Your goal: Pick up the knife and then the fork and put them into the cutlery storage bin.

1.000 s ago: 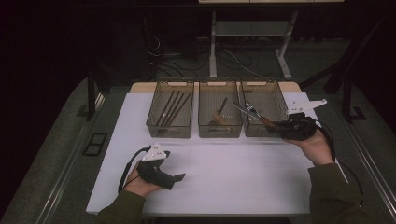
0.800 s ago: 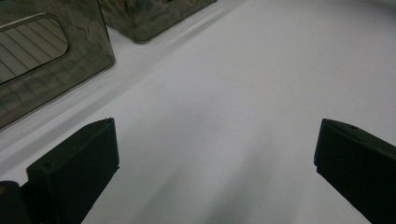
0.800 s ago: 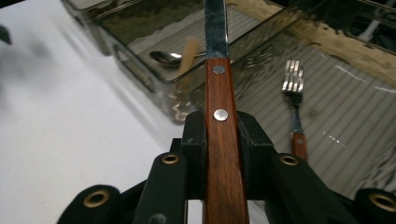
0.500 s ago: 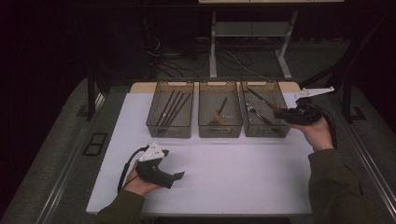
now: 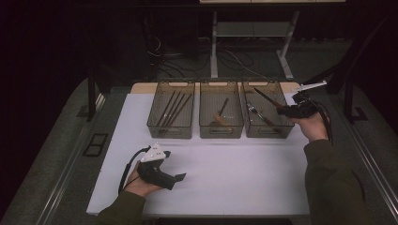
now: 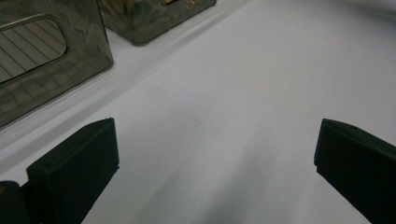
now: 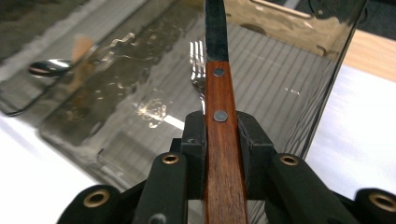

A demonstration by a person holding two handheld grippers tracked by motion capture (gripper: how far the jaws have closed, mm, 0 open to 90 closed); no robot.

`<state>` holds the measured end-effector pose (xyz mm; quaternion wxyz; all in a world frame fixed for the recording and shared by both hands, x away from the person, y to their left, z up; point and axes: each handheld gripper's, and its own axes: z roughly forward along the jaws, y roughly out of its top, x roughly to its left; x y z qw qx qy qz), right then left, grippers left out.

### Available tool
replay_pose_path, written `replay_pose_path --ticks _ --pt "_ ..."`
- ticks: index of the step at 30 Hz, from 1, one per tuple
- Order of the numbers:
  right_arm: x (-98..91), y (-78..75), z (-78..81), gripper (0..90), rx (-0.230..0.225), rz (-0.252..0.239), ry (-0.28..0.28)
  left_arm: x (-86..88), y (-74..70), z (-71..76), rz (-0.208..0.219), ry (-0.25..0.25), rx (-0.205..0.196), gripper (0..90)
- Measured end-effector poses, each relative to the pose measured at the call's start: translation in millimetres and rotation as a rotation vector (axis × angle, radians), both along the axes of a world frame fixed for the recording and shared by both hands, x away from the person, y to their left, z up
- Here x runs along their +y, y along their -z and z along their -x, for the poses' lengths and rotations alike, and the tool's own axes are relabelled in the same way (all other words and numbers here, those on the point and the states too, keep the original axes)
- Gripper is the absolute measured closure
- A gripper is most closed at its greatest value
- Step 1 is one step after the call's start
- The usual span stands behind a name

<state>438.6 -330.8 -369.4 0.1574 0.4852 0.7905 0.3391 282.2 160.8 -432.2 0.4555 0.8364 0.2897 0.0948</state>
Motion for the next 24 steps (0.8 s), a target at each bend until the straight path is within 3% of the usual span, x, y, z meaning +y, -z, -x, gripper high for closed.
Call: replay_pose_path --ticks 9,18,21,24 --pt "10.1 16.4 -12.3 75.3 0.049 0.025 0.038 -1.7 0.3 0.4 -0.003 0.009 0.003 0.0" --pt "19.2 22.8 -17.5 74.9 0.088 0.074 0.059 -2.9 1.4 0.3 -0.015 0.021 0.013 0.0" --pt "20.1 24.0 -17.7 74.0 0.085 0.077 0.060 -2.8 1.5 0.2 -0.011 0.023 0.013 0.0" --pt "19.8 23.0 -17.6 67.1 0.066 0.070 0.065 -2.7 1.5 0.2 -0.011 0.023 0.013 0.0"
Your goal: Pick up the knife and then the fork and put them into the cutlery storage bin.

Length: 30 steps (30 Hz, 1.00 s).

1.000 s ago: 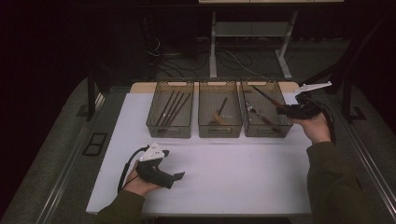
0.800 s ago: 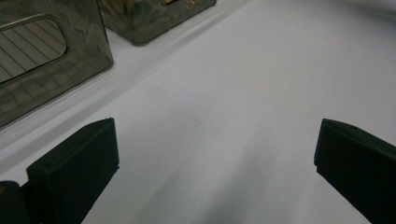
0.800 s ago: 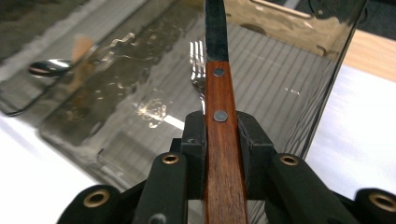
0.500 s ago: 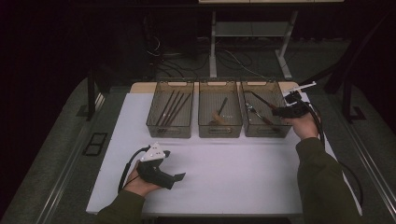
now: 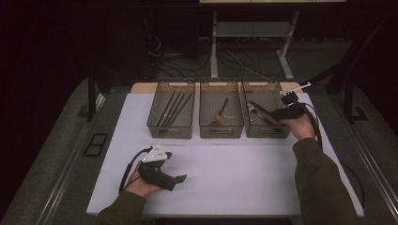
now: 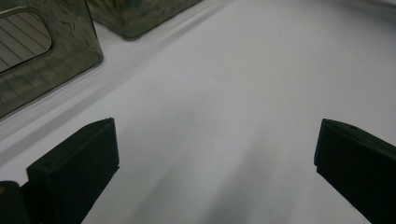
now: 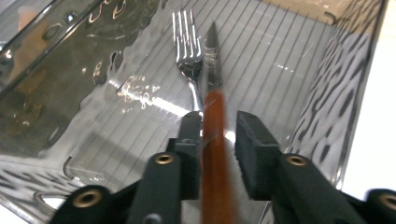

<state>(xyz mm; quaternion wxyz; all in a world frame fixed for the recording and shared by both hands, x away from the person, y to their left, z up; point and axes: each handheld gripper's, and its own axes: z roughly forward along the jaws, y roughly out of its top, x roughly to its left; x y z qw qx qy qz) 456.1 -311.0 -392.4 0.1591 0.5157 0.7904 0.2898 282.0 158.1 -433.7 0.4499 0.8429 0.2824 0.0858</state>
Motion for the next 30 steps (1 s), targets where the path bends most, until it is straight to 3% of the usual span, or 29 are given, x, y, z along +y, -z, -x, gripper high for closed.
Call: replay_pose_path --ticks 11,17,24,30 --pt "-3.4 -5.6 5.1 45.3 -0.025 -0.076 -0.018 0.2 0.2 -0.2 -0.001 0.004 -0.001 0.0" --pt "-3.5 -12.0 12.3 33.7 -0.069 -0.123 -0.040 1.1 0.2 -1.1 0.003 0.003 0.001 0.0" --pt "-2.6 -16.7 23.2 25.3 -0.112 -0.140 -0.052 0.3 1.2 -2.4 0.008 0.002 0.008 0.0" --pt "0.5 -20.2 39.0 18.2 -0.162 -0.158 -0.104 -0.1 1.7 -2.7 0.013 0.003 0.012 0.0"
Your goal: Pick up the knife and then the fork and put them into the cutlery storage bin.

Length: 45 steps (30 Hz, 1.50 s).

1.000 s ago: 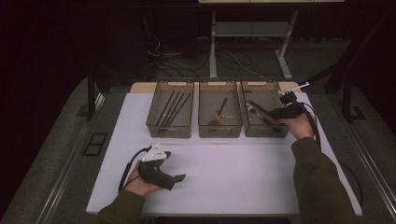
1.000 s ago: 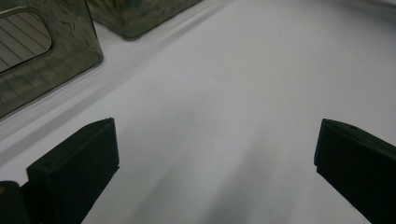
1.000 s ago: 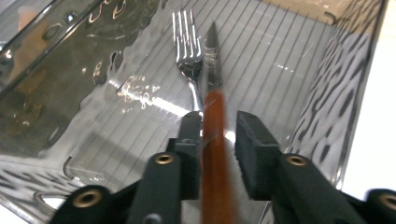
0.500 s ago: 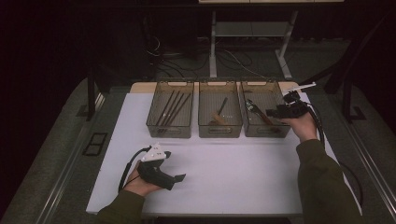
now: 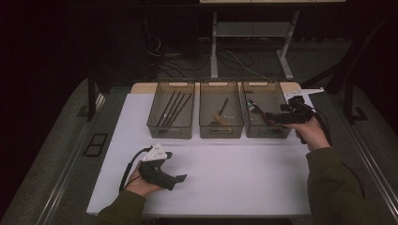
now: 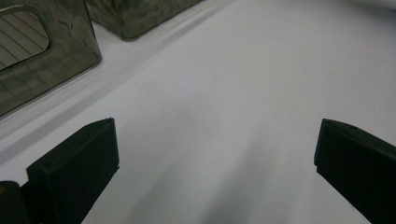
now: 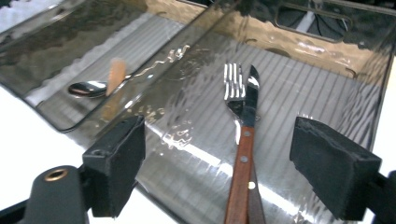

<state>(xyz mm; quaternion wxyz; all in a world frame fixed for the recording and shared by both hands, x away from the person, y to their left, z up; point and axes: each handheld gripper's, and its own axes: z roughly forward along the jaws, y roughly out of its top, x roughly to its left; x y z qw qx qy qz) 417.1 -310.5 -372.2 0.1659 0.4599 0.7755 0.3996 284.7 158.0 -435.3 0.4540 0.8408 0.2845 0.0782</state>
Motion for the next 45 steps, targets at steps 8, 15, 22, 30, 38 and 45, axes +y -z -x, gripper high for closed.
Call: replay_pose_path --ticks 8,15,22,30,38,45 --pt "3.6 0.3 25.9 13.7 -0.037 -0.036 -0.057 -0.7 0.4 -0.4 -0.008 0.007 0.008 0.0" --pt "9.6 5.3 50.8 13.7 -0.063 -0.043 -0.107 -0.7 0.6 -0.1 -0.007 0.004 0.007 0.0" --pt "12.8 11.9 74.3 13.7 -0.077 -0.060 -0.142 -0.9 0.7 -0.9 0.000 -0.001 0.013 0.0" --pt "18.5 25.6 95.4 13.7 -0.082 -0.063 -0.202 -0.1 0.5 -0.1 -0.001 -0.005 0.010 0.0" --pt "20.0 37.5 113.0 13.7 -0.101 -0.073 -0.215 -0.1 -0.2 0.9 0.003 0.003 0.004 0.0" --pt "18.8 50.0 132.1 13.7 -0.103 -0.084 -0.228 0.2 -0.7 1.6 0.005 0.006 0.002 0.0"
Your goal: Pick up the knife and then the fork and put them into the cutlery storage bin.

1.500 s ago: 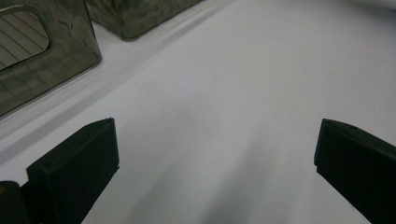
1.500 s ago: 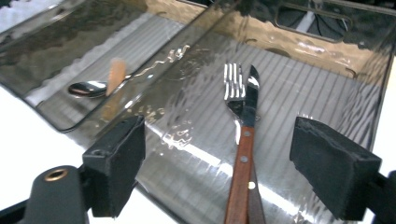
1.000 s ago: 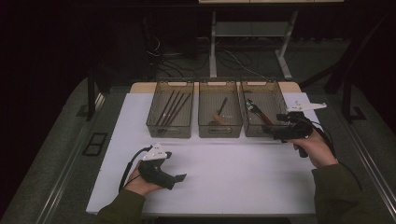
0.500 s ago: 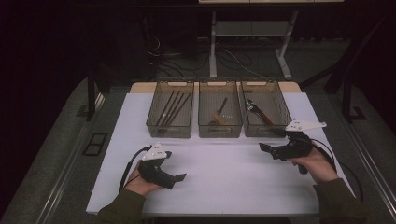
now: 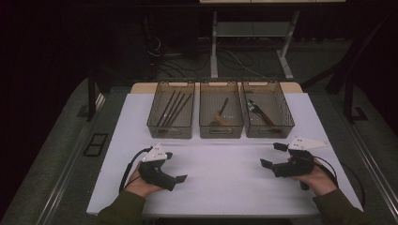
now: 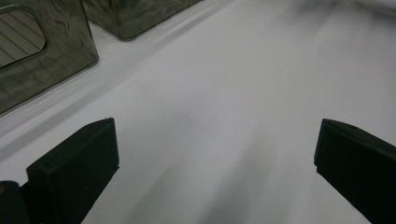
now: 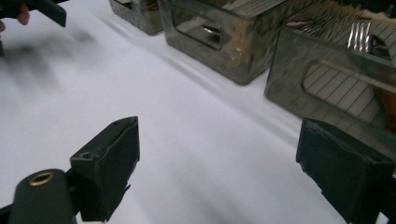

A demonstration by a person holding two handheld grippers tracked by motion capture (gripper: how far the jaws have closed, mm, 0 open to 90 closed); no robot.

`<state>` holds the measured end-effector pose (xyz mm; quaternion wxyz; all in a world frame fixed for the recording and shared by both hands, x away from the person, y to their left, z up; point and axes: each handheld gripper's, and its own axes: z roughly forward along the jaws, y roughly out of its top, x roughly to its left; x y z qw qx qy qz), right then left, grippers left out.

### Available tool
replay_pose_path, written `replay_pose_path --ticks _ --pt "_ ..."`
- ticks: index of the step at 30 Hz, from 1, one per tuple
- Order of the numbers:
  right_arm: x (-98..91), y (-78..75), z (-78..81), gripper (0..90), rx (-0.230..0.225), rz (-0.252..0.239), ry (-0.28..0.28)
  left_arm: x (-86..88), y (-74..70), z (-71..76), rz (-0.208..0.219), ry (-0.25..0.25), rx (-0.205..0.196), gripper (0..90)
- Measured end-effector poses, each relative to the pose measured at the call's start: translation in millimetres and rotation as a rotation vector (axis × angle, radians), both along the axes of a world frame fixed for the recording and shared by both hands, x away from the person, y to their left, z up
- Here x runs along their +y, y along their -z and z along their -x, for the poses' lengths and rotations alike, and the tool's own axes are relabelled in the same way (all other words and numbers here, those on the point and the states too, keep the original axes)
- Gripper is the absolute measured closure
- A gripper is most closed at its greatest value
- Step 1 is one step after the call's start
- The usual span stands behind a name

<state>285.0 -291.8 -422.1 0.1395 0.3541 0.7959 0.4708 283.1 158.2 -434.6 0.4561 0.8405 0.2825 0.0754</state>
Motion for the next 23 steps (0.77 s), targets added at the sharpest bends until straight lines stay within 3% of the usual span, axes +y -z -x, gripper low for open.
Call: replay_pose_path --ticks 8,16,23 --pt "1.1 8.9 15.9 13.7 0.009 0.008 -0.017 0.8 -0.1 0.0 0.004 0.005 0.001 0.0" --pt "3.0 19.8 22.1 13.7 0.026 0.048 -0.031 0.9 -0.7 0.5 0.000 0.012 -0.007 0.0" --pt "2.8 21.7 22.4 13.7 0.030 0.051 -0.044 0.6 -1.3 1.5 0.001 0.011 -0.006 0.0"
